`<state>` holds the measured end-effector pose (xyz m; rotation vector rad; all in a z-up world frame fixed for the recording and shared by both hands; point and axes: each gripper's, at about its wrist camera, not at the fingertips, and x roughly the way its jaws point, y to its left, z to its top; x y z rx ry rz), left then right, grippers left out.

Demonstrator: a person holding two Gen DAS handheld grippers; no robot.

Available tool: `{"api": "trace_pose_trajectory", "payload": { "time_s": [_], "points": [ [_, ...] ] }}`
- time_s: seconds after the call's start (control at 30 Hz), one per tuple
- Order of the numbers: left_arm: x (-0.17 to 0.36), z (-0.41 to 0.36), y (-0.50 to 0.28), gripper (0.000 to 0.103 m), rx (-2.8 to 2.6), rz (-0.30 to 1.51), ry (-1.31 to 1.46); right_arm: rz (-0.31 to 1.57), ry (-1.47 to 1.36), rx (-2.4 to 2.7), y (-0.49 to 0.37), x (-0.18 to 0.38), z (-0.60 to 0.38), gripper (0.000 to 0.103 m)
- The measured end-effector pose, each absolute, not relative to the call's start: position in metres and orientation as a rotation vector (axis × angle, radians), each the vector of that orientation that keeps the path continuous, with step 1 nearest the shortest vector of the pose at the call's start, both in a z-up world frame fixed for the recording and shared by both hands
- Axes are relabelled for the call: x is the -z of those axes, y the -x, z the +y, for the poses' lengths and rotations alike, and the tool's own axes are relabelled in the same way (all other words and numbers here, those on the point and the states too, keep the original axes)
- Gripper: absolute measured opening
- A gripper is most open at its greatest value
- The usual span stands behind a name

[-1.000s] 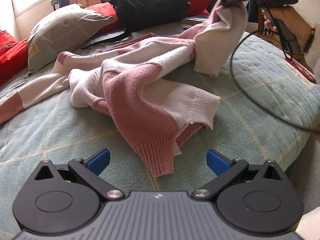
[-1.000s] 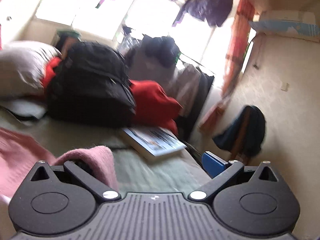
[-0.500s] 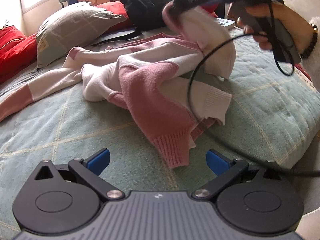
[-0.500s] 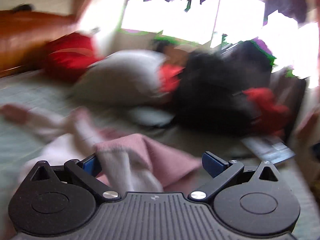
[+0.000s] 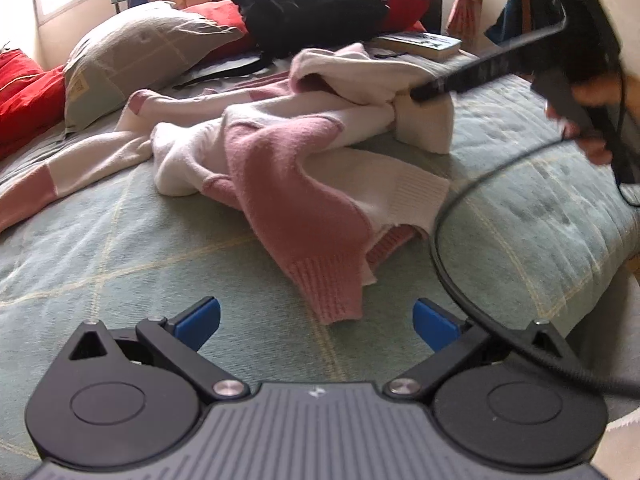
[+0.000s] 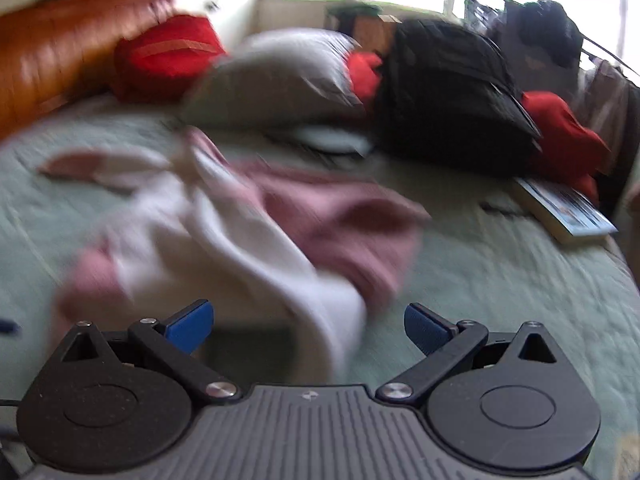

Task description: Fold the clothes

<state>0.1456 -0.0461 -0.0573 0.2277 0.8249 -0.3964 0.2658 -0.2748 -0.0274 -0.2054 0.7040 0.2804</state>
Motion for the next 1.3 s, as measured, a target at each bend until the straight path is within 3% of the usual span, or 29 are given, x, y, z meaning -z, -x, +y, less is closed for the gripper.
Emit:
{"api": "trace_pose_trajectory", "payload": {
  "time_s": [0.17, 0.53, 0.6, 0.67, 0.73, 0.8, 0.83, 0.9, 1.3],
  "points": [
    [0.056, -0.053, -0.143, 0.102, 0.397, 0.825, -0.25, 0.714, 0.12, -0.209, -0.287, 0.061, -0.282, 0.103],
    [0.057, -0.057, -0.146, 0.102, 0.388, 0.836, -0.272, 0.633, 0.078, 0.02, -0.291, 0.068, -0.299, 0.102],
    [0.057, -0.06, -0.145, 0.102, 0.395, 0.836, -0.277, 0.604, 0.1, -0.025, -0.286, 0.068, -0.296, 0.096],
    [0.057, -0.061, -0.144, 0.102, 0.399, 0.834, -0.282, 0.6, 0.09, -0.064, -0.286, 0.067, -0.295, 0.076],
    [0.056, -0.059, -0.144, 0.102, 0.395, 0.833, -0.28, 0.601, 0.059, -0.111, -0.286, 0.066, -0.297, 0.067],
    [0.056, -0.057, -0.144, 0.102, 0.388, 0.835, -0.275, 0.587, 0.064, -0.133, -0.281, 0.066, -0.296, 0.048],
    [0.056, -0.057, -0.144, 0.102, 0.386, 0.837, -0.274, 0.581, 0.073, -0.146, -0.278, 0.065, -0.295, 0.045],
    [0.056, -0.056, -0.145, 0.102, 0.384, 0.839, -0.273, 0.571, 0.096, -0.171, -0.271, 0.065, -0.29, 0.016],
    [0.053, -0.059, -0.139, 0.102, 0.404, 0.826, -0.276, 0.53, 0.35, 0.03, -0.27, 0.042, -0.323, 0.013]
  ]
}}
